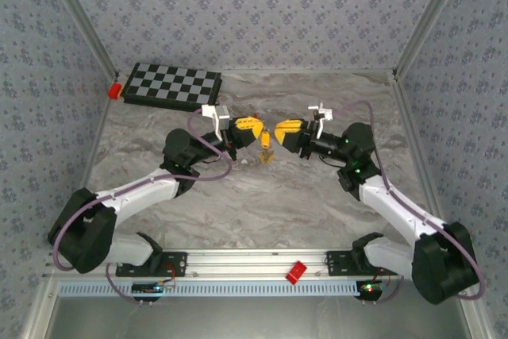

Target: Put the keys on the keyring

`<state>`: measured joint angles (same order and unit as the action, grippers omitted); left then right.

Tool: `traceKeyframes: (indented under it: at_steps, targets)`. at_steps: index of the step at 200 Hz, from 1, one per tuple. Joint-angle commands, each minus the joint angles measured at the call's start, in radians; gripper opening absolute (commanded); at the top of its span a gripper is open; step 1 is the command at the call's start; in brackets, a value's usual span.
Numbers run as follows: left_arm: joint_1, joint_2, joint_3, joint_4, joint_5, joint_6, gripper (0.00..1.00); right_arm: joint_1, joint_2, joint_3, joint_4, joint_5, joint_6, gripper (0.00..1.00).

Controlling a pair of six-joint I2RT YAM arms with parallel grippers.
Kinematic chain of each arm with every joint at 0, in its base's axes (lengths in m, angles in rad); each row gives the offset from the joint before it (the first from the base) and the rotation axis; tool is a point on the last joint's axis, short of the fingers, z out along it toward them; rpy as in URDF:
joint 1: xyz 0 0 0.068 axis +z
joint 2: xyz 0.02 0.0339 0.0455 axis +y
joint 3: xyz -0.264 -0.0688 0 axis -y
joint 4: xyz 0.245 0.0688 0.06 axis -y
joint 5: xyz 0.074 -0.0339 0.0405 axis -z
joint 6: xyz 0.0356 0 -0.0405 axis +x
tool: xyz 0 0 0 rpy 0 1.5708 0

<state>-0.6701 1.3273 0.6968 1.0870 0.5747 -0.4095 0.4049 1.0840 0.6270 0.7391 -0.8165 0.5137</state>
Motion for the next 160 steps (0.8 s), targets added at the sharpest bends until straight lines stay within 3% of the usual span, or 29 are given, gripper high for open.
traceKeyframes:
  at_steps: [1, 21, 40, 55, 109, 160]
  targets:
    - [-0.006, -0.034, 0.007, -0.029, -0.072, 0.059, 0.0, 0.017, -0.05, -0.015, -0.051, 0.064, -0.056, 0.27]
    - [-0.007, -0.047, 0.017, -0.094, -0.137, 0.094, 0.0, 0.056, -0.078, -0.011, -0.129, 0.136, -0.115, 0.35]
    - [-0.013, -0.054, 0.019, -0.129, -0.197, 0.121, 0.0, 0.156, -0.118, 0.014, -0.301, 0.363, -0.248, 0.47]
    - [-0.017, -0.055, 0.019, -0.144, -0.235, 0.136, 0.0, 0.222, -0.136, 0.01, -0.323, 0.498, -0.312, 0.57]
    - [-0.025, -0.062, 0.017, -0.144, -0.26, 0.152, 0.0, 0.453, -0.09, 0.029, -0.349, 0.978, -0.497, 0.59]
    - [-0.027, -0.076, 0.018, -0.143, -0.244, 0.147, 0.0, 0.587, 0.048, 0.05, -0.249, 1.264, -0.619, 0.61]
